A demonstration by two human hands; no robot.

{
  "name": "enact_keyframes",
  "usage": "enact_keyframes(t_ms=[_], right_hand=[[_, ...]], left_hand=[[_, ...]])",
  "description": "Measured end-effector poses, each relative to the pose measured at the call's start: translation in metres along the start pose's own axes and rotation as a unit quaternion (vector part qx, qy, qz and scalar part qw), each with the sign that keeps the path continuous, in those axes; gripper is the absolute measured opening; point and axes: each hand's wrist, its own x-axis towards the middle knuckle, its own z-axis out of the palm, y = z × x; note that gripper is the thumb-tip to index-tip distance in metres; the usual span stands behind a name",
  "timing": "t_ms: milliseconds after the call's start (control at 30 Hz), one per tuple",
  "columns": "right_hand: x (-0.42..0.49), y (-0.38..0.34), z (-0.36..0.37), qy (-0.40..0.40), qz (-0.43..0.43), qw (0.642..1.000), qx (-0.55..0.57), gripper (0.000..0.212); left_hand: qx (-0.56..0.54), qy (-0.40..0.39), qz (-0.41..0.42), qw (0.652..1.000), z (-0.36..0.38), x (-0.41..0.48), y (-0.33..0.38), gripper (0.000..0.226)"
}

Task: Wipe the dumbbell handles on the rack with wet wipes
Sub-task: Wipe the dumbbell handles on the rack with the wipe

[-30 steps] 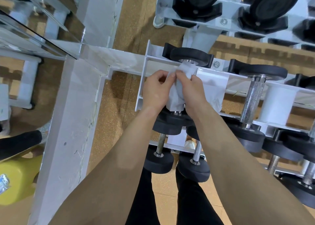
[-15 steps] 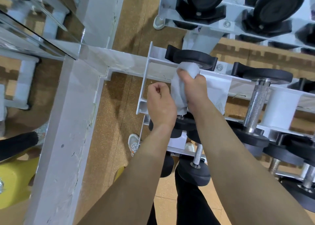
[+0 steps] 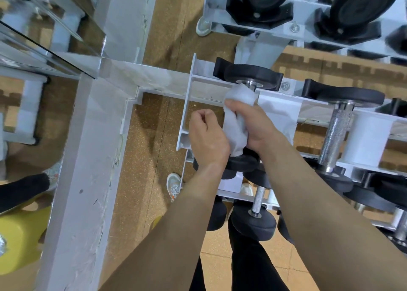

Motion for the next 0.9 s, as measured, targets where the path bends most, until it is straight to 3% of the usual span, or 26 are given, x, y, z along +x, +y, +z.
enact_keyframes(t_ms=[100, 200, 267, 367, 500, 700, 800, 833, 900], right_hand=[[0.004, -0.006, -0.001, -0.027, 0.002, 0.998, 0.051, 0.007], [0.007, -0.008, 0.001, 0.014, -0.028, 0.998, 0.061, 0.023], [0.005, -0.005, 0.005, 0.077, -0.032, 0.997, 0.004, 0.039], [-0.003, 0.008, 0.011, 0.163, -0.064, 0.976, -0.127, 0.021], [-0.013, 0.024, 0.002, 0.124, -0.081, 0.960, -0.238, 0.019], [0.001, 0.003, 0.007, 0.133, -0.031, 0.988, -0.072, 0.022], [0.012, -0.012, 0.003, 0.078, -0.010, 0.997, 0.016, 0.053], [0.014, -0.015, 0.000, 0.049, -0.001, 0.998, 0.041, 0.053], [0.015, -0.015, -0.003, 0.004, 0.007, 0.996, 0.088, 0.025]], left_hand=[[-0.001, -0.004, -0.001, 1.000, -0.001, -0.002, 0.000, 0.020], [-0.005, -0.004, -0.002, 1.000, -0.001, -0.003, 0.001, 0.021], [-0.005, -0.004, -0.001, 1.000, -0.001, -0.003, 0.001, 0.021], [0.004, -0.028, 0.007, 1.000, -0.003, -0.005, 0.004, 0.023], [-0.006, -0.055, -0.004, 0.998, -0.004, -0.007, 0.008, 0.024], [-0.019, -0.057, -0.019, 0.998, -0.004, -0.005, 0.007, 0.030], [-0.034, -0.066, -0.031, 0.997, -0.004, -0.005, 0.006, 0.028], [-0.037, -0.066, -0.035, 0.997, -0.004, -0.004, 0.005, 0.029], [-0.034, -0.067, -0.038, 0.996, -0.003, -0.004, 0.005, 0.029]])
